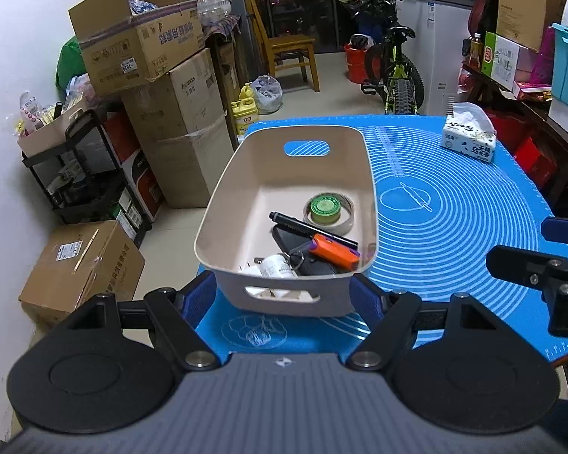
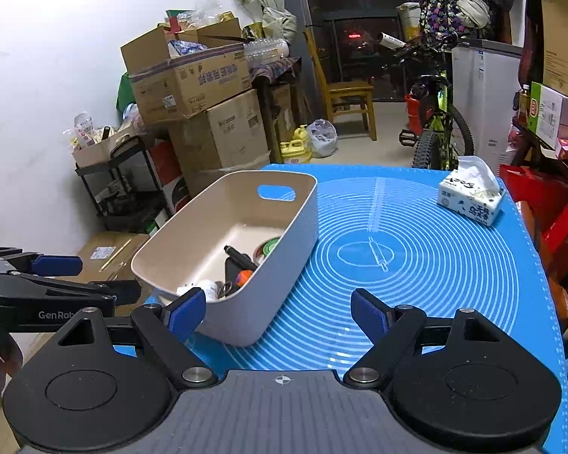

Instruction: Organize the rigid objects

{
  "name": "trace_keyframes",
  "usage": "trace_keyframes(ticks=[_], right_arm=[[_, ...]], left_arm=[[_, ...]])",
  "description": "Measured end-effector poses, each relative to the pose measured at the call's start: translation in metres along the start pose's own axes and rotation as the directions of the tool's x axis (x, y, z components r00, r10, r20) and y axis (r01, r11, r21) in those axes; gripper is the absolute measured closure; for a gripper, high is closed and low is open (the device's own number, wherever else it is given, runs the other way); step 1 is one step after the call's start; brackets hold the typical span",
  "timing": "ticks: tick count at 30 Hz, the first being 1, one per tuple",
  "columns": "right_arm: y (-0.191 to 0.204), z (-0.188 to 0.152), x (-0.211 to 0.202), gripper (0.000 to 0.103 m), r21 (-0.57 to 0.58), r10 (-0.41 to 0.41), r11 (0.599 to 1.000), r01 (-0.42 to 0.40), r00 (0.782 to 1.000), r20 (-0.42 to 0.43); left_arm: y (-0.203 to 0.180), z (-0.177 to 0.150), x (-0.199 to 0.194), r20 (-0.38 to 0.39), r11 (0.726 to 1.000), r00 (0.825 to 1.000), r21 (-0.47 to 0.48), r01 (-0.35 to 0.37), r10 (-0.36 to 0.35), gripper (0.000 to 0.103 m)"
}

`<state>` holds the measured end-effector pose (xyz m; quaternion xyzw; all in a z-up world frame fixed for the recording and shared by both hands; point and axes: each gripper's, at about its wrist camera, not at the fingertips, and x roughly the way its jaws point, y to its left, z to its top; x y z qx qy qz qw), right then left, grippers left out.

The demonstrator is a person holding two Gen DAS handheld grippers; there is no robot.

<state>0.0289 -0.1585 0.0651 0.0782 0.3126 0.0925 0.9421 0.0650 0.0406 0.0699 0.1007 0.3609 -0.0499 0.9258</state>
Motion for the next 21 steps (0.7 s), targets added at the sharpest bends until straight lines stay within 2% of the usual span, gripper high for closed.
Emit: trace_keyframes(ticks=[7, 12, 21], right_arm=[[-0.002, -0.022, -0.021, 0.017, -0.013, -0.028, 1.0, 0.028, 0.999, 0.017], [-0.012, -0.038, -0.028, 0.017, 0.014, -0.02, 1.0, 0.02, 1.0, 0.002], [-0.02, -0.054, -0.036, 0.017, 0.007, -0.035, 0.999, 0.035, 0.999, 0.008]], left_arm=[[-0.013, -0.025, -0.011, 0.003, 1.0, 1.0, -0.008, 0.028, -0.028, 0.025], [-0.029, -0.047, -0.015, 0.001, 0.998, 0.999, 0.016, 0.053, -0.053, 0.025], [-0.036, -0.075, -0.011, -0.024, 0.999, 0.999, 0.003, 0.042, -0.042, 0.025]])
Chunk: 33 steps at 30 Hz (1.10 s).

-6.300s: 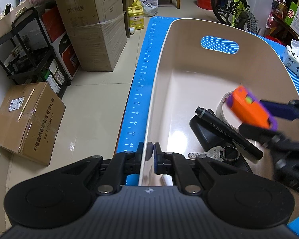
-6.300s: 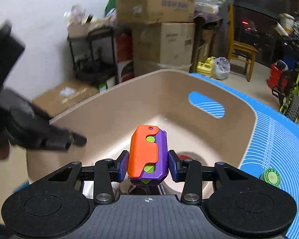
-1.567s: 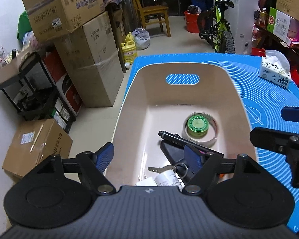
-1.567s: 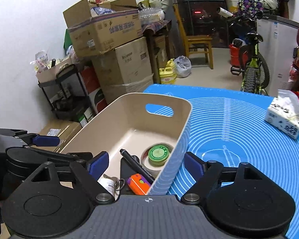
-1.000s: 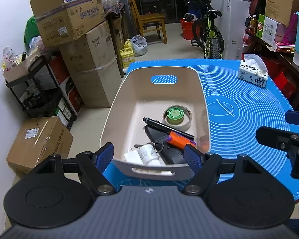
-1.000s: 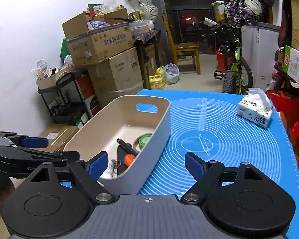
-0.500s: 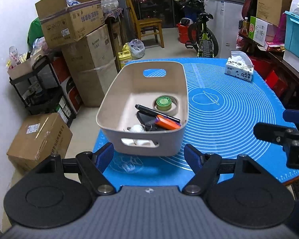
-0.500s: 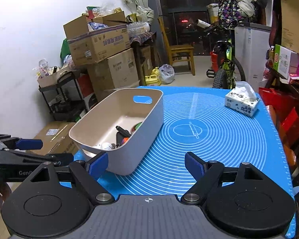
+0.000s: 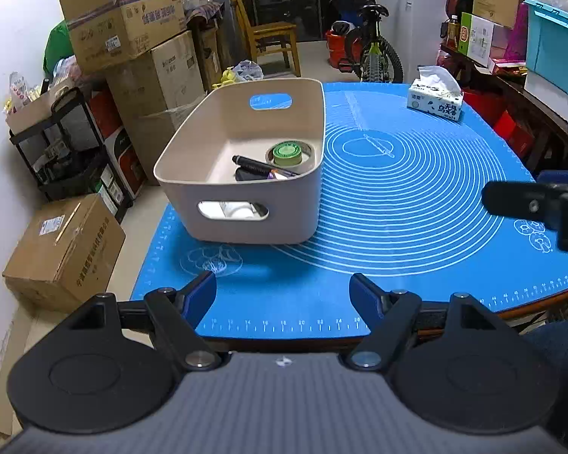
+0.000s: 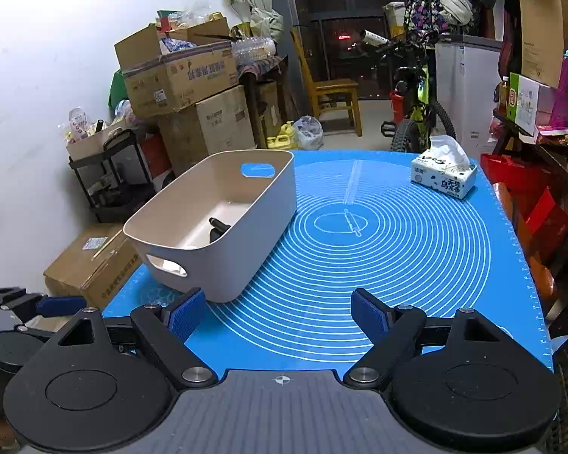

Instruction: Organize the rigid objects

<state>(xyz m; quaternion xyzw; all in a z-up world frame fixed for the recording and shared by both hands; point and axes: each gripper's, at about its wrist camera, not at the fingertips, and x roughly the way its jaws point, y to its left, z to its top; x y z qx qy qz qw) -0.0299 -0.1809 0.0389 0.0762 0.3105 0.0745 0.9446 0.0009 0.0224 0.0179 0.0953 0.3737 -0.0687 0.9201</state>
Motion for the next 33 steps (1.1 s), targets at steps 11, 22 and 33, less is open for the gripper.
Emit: trace_keyframes(ticks=[11, 22, 33], right_arm=[[0.0, -0.015, -0.012, 0.017, 0.008, -0.017, 1.0, 0.017, 1.0, 0.0], [-0.001, -0.027, -0.021, 0.017, -0.001, -0.022, 1.0, 0.022, 1.0, -0.005], [-0.001, -0.029, -0.018, 0.017, 0.001, -0.03, 1.0, 0.03, 0.999, -0.018]], left_arm=[[0.002, -0.011, -0.002, 0.025, 0.999, 1.0, -0.053, -0.014, 0.016, 0.025], [-0.005, -0.017, -0.01, 0.073, 0.998, 0.997, -0.055, -0.028, 0.032, 0.025], [-0.008, -0.02, -0.011, 0.087, 0.999, 0.996, -0.029, -0.028, 0.03, 0.025]])
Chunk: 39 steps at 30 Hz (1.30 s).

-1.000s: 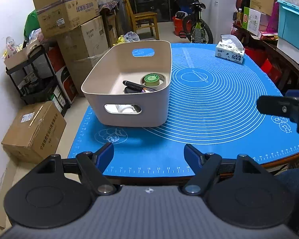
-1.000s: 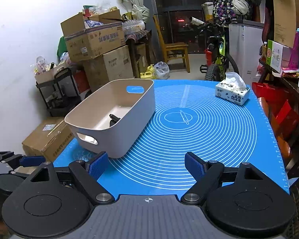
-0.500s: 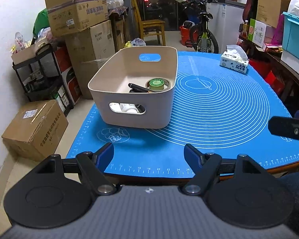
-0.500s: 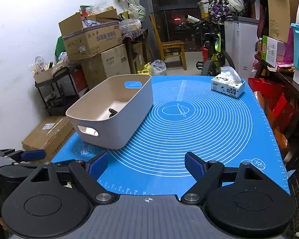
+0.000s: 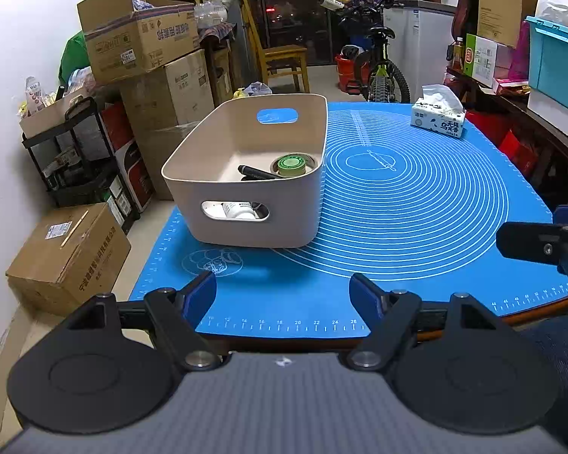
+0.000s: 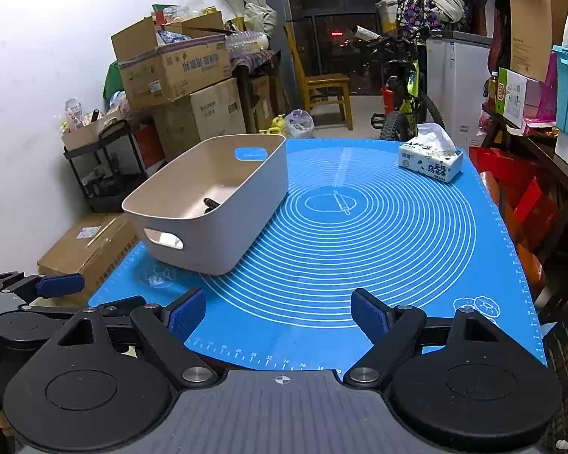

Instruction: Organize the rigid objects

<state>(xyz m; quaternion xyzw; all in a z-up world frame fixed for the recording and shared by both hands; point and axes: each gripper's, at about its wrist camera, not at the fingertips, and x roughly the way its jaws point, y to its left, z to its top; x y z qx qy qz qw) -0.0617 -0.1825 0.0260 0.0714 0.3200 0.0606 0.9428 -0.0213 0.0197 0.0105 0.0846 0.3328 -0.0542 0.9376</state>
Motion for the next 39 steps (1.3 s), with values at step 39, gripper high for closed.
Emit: trace_keyframes(ticks=[39], right_arm=[[0.0002, -0.0037, 0.0035, 0.017, 0.005, -0.002, 1.0, 0.002, 1.0, -0.008]], left_arm=[[0.0002, -0.002, -0.0001, 0.0, 1.0, 1.0, -0.014, 0.009, -0.009, 0.025]])
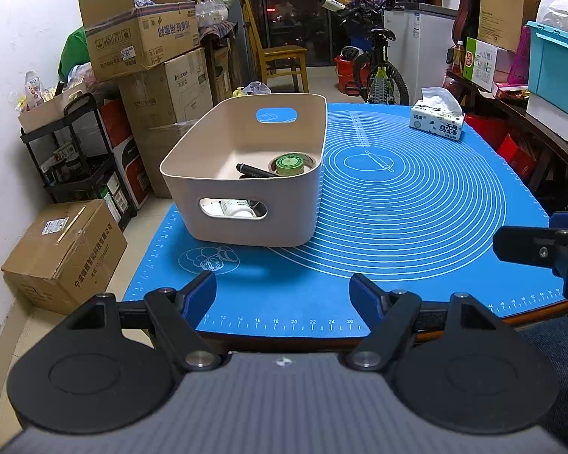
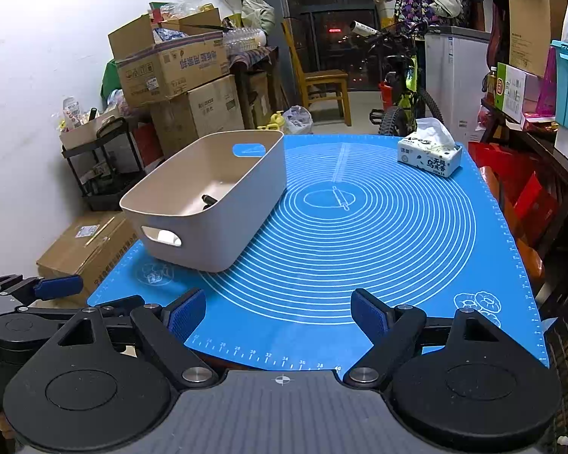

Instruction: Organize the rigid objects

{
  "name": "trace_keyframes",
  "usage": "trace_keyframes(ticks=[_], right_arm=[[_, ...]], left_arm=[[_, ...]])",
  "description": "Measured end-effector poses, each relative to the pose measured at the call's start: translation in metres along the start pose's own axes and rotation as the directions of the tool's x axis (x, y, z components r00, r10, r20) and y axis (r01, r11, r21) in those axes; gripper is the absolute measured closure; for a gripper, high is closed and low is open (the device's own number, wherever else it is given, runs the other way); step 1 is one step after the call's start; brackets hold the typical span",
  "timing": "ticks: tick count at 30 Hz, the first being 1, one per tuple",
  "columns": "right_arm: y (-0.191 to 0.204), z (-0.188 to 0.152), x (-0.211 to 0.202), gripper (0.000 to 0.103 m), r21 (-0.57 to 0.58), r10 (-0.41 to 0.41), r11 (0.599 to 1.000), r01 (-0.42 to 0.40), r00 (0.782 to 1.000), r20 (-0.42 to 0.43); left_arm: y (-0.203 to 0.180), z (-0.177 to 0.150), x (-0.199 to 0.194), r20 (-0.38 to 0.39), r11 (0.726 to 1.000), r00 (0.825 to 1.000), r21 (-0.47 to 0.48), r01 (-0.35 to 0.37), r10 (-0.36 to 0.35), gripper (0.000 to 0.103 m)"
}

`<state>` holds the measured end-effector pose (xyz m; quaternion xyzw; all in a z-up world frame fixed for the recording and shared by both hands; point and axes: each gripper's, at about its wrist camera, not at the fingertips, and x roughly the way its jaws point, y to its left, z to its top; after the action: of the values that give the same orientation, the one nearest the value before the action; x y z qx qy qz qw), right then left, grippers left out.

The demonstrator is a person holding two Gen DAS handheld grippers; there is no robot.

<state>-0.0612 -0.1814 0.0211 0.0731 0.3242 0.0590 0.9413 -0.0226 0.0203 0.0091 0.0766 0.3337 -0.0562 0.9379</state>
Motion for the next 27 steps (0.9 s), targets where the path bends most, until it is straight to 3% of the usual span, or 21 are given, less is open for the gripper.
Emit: trace_keyframes(ticks=[27], right_arm=[[0.0016, 0.0011, -0.0001, 0.017, 0.001, 0.001, 1.0, -0.001, 1.0, -0.003]], left_arm=[[-0.0003, -0.0012, 0.0001, 0.0, 1.0, 1.0, -0.001, -0.002, 0.002, 0.025]])
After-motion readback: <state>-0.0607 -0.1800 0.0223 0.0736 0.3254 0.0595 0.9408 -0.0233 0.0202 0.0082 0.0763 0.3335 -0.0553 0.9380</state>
